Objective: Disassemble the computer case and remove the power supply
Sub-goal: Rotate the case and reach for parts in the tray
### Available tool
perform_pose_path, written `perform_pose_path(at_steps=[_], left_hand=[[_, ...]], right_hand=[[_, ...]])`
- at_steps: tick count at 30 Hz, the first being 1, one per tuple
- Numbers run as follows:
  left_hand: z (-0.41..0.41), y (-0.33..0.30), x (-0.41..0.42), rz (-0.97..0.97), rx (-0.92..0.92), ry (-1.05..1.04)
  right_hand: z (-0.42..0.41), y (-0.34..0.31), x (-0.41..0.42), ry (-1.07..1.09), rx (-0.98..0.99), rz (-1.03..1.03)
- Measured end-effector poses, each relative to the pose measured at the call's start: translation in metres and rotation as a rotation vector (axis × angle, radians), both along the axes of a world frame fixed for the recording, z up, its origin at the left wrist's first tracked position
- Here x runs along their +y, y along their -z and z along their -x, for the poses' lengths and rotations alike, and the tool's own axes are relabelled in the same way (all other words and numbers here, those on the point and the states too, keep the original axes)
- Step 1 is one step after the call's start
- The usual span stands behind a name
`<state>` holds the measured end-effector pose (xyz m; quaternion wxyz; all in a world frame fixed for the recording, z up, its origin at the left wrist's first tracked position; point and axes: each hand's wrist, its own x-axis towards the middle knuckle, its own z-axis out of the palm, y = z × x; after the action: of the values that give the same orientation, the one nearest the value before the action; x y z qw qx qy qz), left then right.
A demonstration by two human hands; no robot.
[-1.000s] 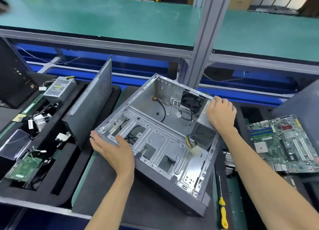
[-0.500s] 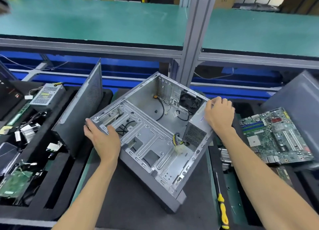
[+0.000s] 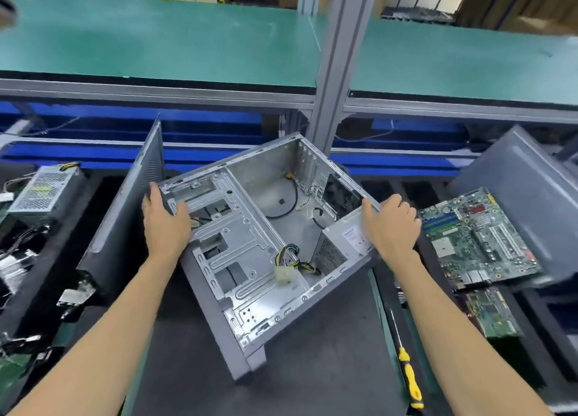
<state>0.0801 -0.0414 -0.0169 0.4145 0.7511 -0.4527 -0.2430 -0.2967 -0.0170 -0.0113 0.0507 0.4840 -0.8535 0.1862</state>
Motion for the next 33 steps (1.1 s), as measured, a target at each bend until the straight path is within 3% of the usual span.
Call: perform_pose_path(at_steps=[10, 16, 18, 21, 25, 27, 30, 33], left_hand=[[-0.004, -0.002, -0.021, -0.037, -0.053, 0.097], [0.002, -0.013, -0.009, -0.173, -0.416, 0.141], [0.017, -0.018, 0.009, -0.119, -0.575, 0.164], [0.061, -0.022, 0.050, -0.038, -0.662, 0.334], [0.086, -0.009, 0.097, -0.103, -0.848, 0.377], [0.073, -0.004, 0.108, -0.167, -0.840, 0.283], [0.064, 0.000, 0.113, -0.226, -0.639, 0.239], [0.067, -0.003, 0.113, -0.150, -0.466, 0.234]], right_hand=[[-0.009, 0.001, 0.010, 0.037, -0.050, 0.053], [-0.005, -0.004, 0.007, -0.170, -0.056, 0.042], [-0.003, -0.004, 0.007, -0.177, -0.068, -0.027], [-0.002, -0.006, 0.003, -0.143, -0.078, -0.178], [-0.002, -0.007, 0.004, -0.104, -0.041, -0.200], [-0.002, -0.006, 0.004, -0.095, -0.053, -0.168], [-0.001, -0.005, 0.003, -0.102, -0.054, -0.131], [-0.002, -0.005, 0.004, -0.101, -0.054, -0.117]])
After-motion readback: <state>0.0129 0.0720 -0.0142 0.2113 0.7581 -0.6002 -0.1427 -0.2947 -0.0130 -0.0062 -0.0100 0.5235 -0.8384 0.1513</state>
